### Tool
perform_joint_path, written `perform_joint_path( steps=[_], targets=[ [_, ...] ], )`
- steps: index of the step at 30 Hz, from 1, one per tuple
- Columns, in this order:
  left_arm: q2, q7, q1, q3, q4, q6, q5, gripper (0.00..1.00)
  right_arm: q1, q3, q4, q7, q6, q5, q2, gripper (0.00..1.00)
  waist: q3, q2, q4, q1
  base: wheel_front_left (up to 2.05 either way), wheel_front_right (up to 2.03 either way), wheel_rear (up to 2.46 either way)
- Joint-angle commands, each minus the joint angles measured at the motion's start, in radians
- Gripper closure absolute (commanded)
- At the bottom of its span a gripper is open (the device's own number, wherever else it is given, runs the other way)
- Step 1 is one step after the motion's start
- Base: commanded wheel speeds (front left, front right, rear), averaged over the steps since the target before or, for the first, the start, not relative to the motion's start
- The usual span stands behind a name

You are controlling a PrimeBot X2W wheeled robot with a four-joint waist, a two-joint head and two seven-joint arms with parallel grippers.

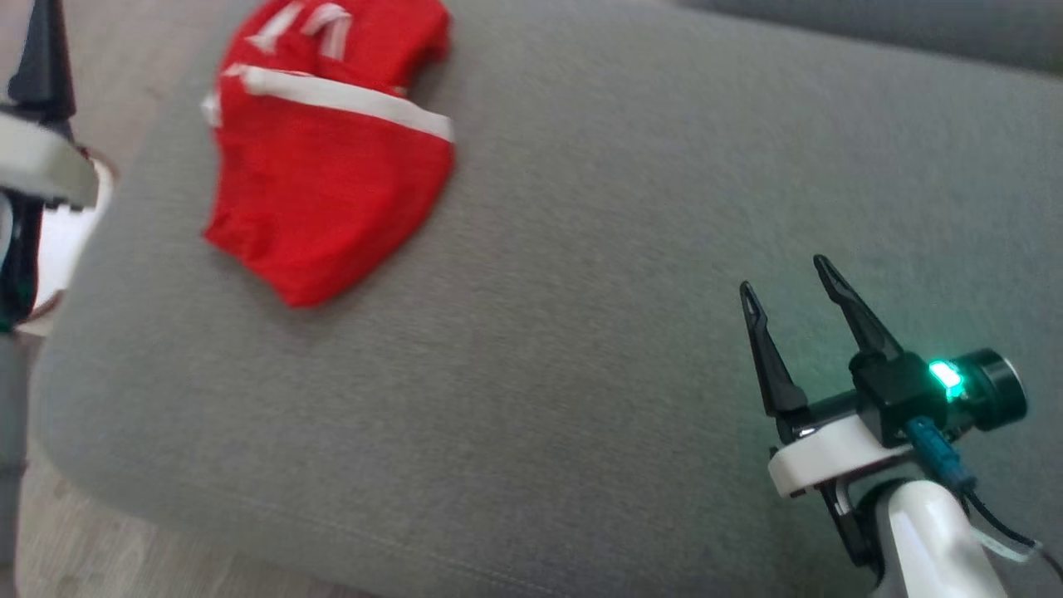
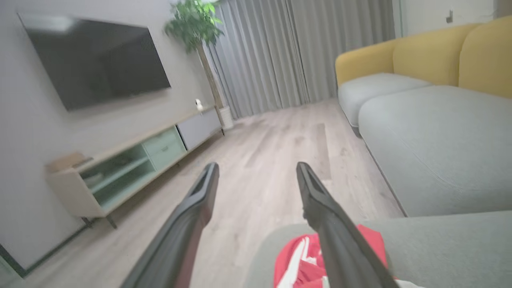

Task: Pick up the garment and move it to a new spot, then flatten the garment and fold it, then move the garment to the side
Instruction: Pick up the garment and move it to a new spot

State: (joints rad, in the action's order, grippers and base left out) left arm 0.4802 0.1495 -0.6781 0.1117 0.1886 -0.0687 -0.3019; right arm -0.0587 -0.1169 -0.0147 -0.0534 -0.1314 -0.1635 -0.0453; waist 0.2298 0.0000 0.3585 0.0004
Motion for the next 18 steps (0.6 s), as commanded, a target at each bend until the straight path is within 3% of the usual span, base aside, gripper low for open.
perform_joint_path(
  steps=[1, 9, 17, 18],
  targets=[
    [0.032, 0.01, -0.062, -0.04, 0.042, -0.004, -0.026, 0.0, -0.04, -0.03, -0.048, 0.01, 0.001, -0.013, -0.005, 0.0, 0.085, 0.0, -0.081, -0.0004, 0.0, 0.0, 0.0],
    [0.015, 0.086, -0.115, 0.0, 0.345, -0.045, -0.109, 0.0, -0.061, -0.008, -0.097, 0.032, 0.001, -0.041, -0.008, 0.0, 0.196, 0.0, -0.157, -0.0004, 0.0, 0.0, 0.0],
    [-0.004, 0.091, -0.149, 0.052, 0.458, -0.058, -0.152, 0.0, -0.061, 0.005, -0.103, 0.024, 0.001, -0.043, -0.007, 0.0, 0.239, 0.0, -0.169, -0.0004, 0.0, 0.0, 0.0],
    [-0.005, 0.091, -0.153, 0.06, 0.467, -0.059, -0.156, 0.3, -0.063, 0.004, -0.101, 0.023, 0.001, -0.042, -0.007, 0.0, 0.24, 0.0, -0.169, -0.0004, 0.0, 0.0, 0.0]
  ],
)
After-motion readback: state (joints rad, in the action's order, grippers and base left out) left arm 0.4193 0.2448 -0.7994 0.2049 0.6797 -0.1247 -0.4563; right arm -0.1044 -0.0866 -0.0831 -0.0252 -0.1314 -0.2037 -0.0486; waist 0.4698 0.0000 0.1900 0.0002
